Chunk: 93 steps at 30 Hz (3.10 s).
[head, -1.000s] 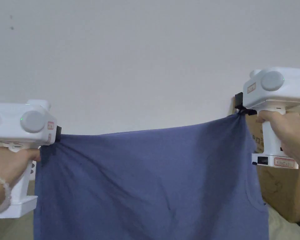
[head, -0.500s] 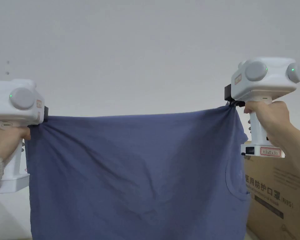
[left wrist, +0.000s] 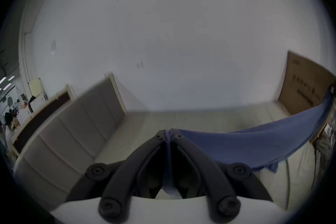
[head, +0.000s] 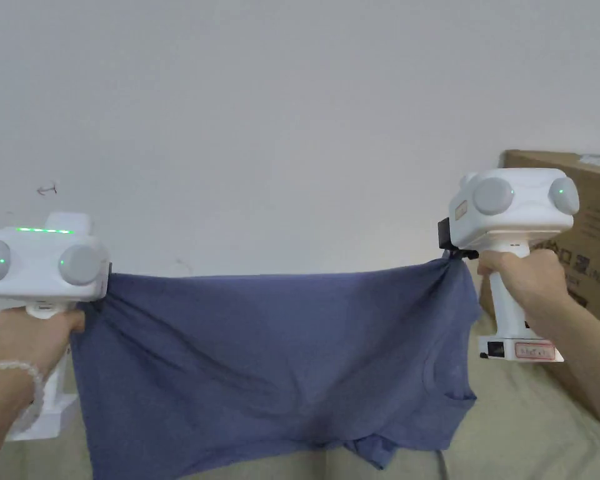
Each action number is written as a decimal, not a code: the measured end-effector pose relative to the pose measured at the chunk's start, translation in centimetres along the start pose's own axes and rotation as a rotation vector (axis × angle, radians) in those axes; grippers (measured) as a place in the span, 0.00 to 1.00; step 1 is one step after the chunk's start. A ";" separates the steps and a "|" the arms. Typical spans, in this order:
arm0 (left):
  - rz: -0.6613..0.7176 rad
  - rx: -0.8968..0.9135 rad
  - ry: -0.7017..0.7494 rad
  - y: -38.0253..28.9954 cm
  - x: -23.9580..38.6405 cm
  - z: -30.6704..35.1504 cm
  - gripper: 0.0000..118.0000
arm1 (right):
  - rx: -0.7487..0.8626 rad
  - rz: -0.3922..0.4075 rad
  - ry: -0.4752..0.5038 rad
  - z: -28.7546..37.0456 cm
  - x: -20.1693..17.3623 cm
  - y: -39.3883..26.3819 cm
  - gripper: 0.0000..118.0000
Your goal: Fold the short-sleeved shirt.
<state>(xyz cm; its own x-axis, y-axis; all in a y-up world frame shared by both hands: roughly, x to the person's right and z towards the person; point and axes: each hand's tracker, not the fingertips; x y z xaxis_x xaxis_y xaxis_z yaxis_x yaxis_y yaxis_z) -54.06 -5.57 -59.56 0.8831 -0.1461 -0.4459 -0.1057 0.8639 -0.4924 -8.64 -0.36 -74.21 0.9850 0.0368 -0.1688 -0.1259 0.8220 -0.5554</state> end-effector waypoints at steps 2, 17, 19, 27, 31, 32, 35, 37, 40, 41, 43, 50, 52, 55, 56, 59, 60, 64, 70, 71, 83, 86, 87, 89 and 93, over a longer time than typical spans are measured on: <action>-0.004 -0.090 -0.007 -4.1 1.0 -3.6 0.02 | -0.116 0.015 -0.011 -4.5 -0.6 -3.7 0.08; -0.030 -0.430 -0.063 -20.8 0.3 -6.1 0.02 | -0.404 -0.042 0.033 -11.1 1.6 -20.7 0.08; -0.020 -0.396 -0.081 -20.9 -0.3 -3.7 0.02 | -0.387 -0.065 0.051 -8.8 2.7 -21.6 0.08; -0.025 -0.355 -0.144 -27.4 -3.6 10.2 0.02 | -0.384 -0.069 0.102 4.2 6.0 -32.0 0.08; 0.070 -0.396 -0.164 -32.5 -6.8 16.8 0.02 | -0.414 -0.105 0.128 11.4 7.6 -39.0 0.08; 0.075 -0.395 -0.169 -33.7 -7.4 18.4 0.03 | -0.421 -0.117 0.136 13.0 7.8 -40.7 0.08; 0.091 -0.416 -0.163 -37.0 -8.8 22.8 0.03 | -0.434 -0.129 0.136 17.4 8.1 -45.2 0.08; 0.075 -0.410 -0.155 -38.7 -9.4 25.1 0.03 | -0.445 -0.113 0.143 19.9 7.7 -47.4 0.08; 0.044 -0.401 -0.147 -40.4 -9.6 27.2 0.03 | -0.458 -0.091 0.133 21.5 7.5 -49.1 0.08; 0.029 -0.393 -0.152 -40.7 -9.6 27.6 0.03 | -0.456 -0.097 0.131 21.8 7.6 -49.3 0.08; -0.002 -0.376 -0.146 -41.3 -9.4 28.0 0.03 | -0.445 -0.131 0.123 22.2 7.6 -49.5 0.08; -0.005 -0.355 -0.137 -41.0 -9.6 28.8 0.70 | -0.402 -0.109 0.099 23.0 6.8 -48.8 0.34; -0.016 -0.347 -0.137 -40.9 -9.8 29.4 0.85 | -0.380 -0.088 0.084 23.3 7.0 -48.5 0.51; -0.028 -0.324 -0.162 -40.5 -9.9 30.6 0.84 | -0.361 -0.094 0.095 23.9 7.1 -48.0 0.53; -0.032 -0.320 -0.165 -40.4 -9.9 30.8 0.84 | -0.356 -0.101 0.105 24.1 7.2 -47.7 0.53; -0.030 -0.307 -0.185 -39.9 -9.7 31.6 0.83 | -0.330 -0.097 0.135 24.5 6.8 -47.2 0.53; -0.017 -0.307 -0.206 -39.6 -9.7 31.8 0.80 | -0.328 -0.088 0.140 24.5 6.6 -47.0 0.53; 0.014 -0.308 -0.230 -39.9 -8.9 31.8 0.00 | -0.323 -0.048 0.148 24.0 5.4 -47.1 0.07; 0.053 -0.374 -0.253 -40.8 -8.0 30.3 0.00 | -0.358 -0.056 0.148 22.2 4.0 -47.3 0.00; 0.055 -0.380 -0.245 -40.6 -7.8 29.8 0.00 | -0.358 -0.057 0.147 21.8 3.8 -47.0 0.00; 0.100 -0.412 -0.250 -32.0 -5.2 16.8 0.00 | -0.325 0.018 0.154 11.0 -0.8 -38.0 0.00; 0.100 -0.404 -0.236 -29.8 -4.5 11.9 0.04 | -0.310 0.047 0.153 8.4 -1.7 -36.4 0.00; 0.103 -0.394 -0.225 -29.1 -4.3 10.2 0.04 | -0.292 0.069 0.141 7.9 -2.1 -36.1 0.00; 0.114 -0.403 -0.208 -27.7 -4.1 6.7 0.24 | -0.278 0.085 0.120 7.5 -2.4 -36.2 0.00; 0.103 -0.421 -0.188 -25.7 -4.1 -0.4 0.57 | -0.292 0.019 0.134 6.5 -1.8 -36.6 0.00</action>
<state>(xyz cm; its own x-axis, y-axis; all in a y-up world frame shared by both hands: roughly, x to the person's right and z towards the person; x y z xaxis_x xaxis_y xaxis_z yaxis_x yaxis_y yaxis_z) -55.11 -27.35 -45.43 0.9216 0.0532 -0.3846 -0.3389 0.5934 -0.7300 -5.03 -26.81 -48.33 0.9603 -0.0408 -0.2759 -0.1914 0.6231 -0.7584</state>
